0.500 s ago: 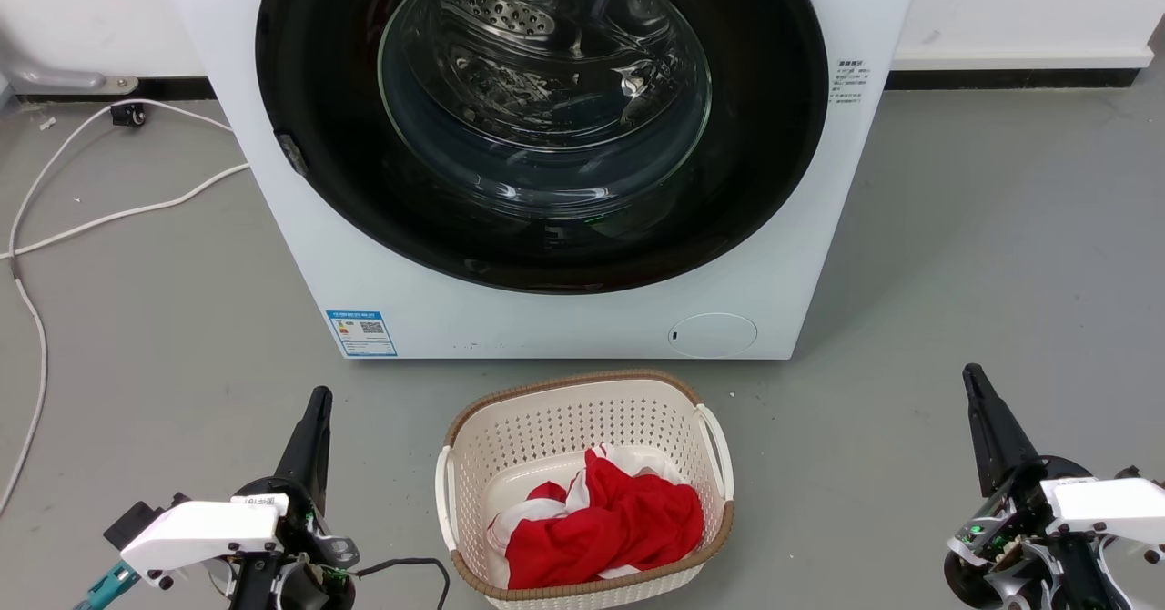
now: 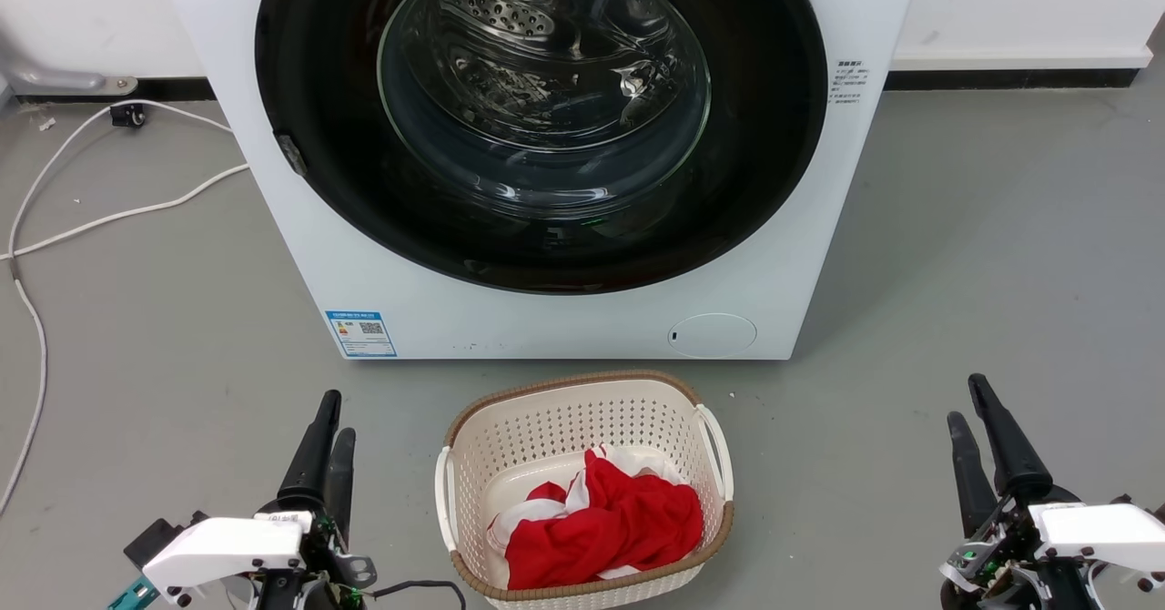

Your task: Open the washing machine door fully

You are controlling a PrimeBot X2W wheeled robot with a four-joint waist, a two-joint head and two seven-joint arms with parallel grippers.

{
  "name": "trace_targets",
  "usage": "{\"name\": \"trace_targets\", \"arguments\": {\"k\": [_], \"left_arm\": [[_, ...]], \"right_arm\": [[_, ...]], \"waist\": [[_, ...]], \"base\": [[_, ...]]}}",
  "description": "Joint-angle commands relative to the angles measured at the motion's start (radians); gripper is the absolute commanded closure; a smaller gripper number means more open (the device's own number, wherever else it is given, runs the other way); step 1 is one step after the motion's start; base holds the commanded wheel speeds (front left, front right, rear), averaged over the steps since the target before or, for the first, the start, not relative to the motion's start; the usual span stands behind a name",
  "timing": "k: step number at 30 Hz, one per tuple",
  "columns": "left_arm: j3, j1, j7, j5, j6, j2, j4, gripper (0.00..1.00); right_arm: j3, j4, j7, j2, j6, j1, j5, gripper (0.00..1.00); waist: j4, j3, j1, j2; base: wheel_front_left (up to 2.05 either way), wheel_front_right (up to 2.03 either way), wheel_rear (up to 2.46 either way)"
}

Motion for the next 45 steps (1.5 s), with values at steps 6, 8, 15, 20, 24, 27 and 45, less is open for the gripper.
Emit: {"name": "trace_targets", "arguments": {"k": [6, 8, 15, 20, 24, 27, 45], "left_arm": [[-0.014, -0.021, -0.036, 0.07, -0.002, 0.005, -0.049, 0.0], [-0.011, -0.021, -0.045, 0.105, -0.002, 0.004, -0.063, 0.0], [0.002, -0.025, -0.076, 0.243, -0.002, 0.003, -0.115, 0.0], [0.007, -0.027, -0.096, 0.352, -0.002, 0.003, -0.146, 0.0], [0.003, -0.029, -0.111, 0.451, 0.003, 0.003, -0.166, 0.0], [-0.006, -0.029, -0.122, 0.525, 0.012, 0.003, -0.179, 0.0], [-0.048, -0.022, -0.183, 0.902, 0.032, 0.009, -0.188, 0.0]], "right_arm": [[0.001, -0.055, -0.034, -0.002, 0.0, -0.006, -0.088, 0.0], [0.001, -0.069, -0.043, -0.002, 0.0, -0.004, -0.138, 0.0], [0.005, -0.128, -0.073, -0.001, 0.0, 0.003, -0.351, 0.0], [0.008, -0.163, -0.093, -0.001, 0.0, 0.008, -0.484, 0.0], [0.018, -0.183, -0.108, 0.0, 0.0, 0.017, -0.6, 0.0], [0.026, -0.191, -0.119, 0.0, 0.0, 0.026, -0.686, 0.0], [0.049, -0.229, -0.139, 0.001, 0.0, 0.057, -1.048, 0.0]], "waist": [[0.001, -0.002, 0.0, -0.0001], [0.001, -0.002, 0.0, -0.0001], [0.001, -0.002, 0.0, -0.0001], [0.002, -0.002, 0.0, -0.0001], [0.002, -0.002, 0.0, -0.0001], [0.002, -0.002, 0.0, -0.0001], [0.0, -0.002, 0.0, -0.0001]], "base": [[0.0, 0.0, 0.0], [0.0, 0.0, 0.0], [0.0, 0.0, 0.0], [0.0, 0.0, 0.0], [0.0, 0.0, 0.0], [0.0, 0.0, 0.0], [0.0, 0.0, 0.0]]}}
